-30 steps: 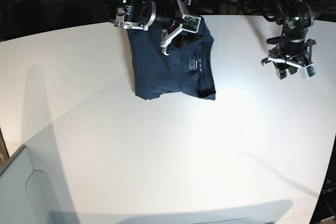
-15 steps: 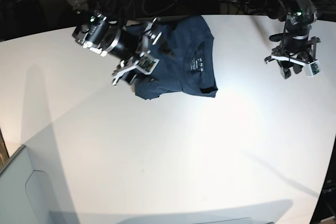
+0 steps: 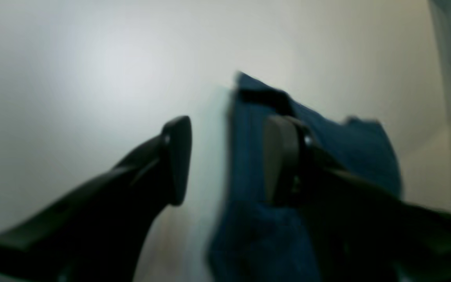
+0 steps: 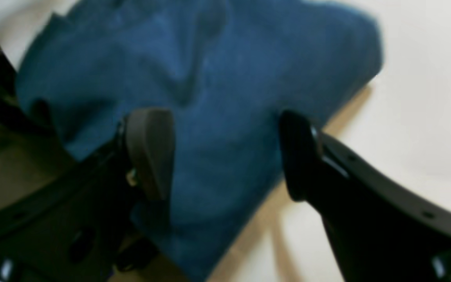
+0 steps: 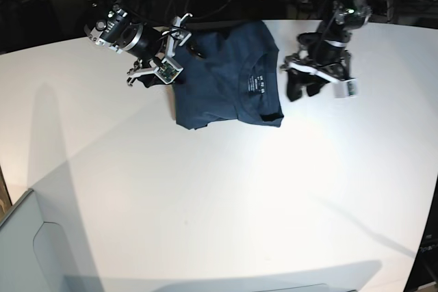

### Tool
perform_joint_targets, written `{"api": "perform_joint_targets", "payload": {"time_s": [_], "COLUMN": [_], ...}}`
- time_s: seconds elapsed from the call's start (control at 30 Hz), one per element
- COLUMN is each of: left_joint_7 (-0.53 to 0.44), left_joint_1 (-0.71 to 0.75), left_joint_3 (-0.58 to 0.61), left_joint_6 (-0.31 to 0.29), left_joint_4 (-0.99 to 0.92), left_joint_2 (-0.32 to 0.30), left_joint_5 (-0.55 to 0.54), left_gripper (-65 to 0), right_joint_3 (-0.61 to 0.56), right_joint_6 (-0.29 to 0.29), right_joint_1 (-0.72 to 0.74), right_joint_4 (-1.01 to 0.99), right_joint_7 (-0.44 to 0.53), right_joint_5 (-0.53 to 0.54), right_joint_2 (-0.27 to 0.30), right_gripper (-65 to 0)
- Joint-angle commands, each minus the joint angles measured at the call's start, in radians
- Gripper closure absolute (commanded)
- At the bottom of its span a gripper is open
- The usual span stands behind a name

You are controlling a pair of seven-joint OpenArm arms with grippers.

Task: Fold the T-shirt properly
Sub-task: 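Grasp the bundle edges with both grippers and tuck them in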

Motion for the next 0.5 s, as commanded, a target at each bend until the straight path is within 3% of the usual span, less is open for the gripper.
{"api": "perform_joint_targets", "payload": {"time_s": [0.0,0.13,0.47], "left_joint_7": [-0.026,-0.026,-0.026], "left_joint_1": [-0.009,-0.044,-0.072], "left_joint_3": [0.023,0.08,0.083], "left_joint_6": [-0.002,-0.002,-0.002], "left_joint_4": [0.001,-0.096,-0.239], "left_joint_2": [-0.001,-0.004,-0.012], "left_joint_5": [-0.015,-0.013,-0.013], "left_gripper": [-28.8,-28.8,-28.8], "right_joint_3": [0.019,0.061,0.182], "right_joint_6": [0.014,0.014,0.014], "right_joint_1": [0.002,0.001,-0.01], "right_joint_4": [-0.004,-0.064,0.014], "right_joint_7": [0.034,0.087,0.087], "right_joint_5": [0.012,0.012,0.012], "right_joint_2": [0.007,0.009,0.009], "right_gripper": [-40.1,-40.1,-40.1]}}
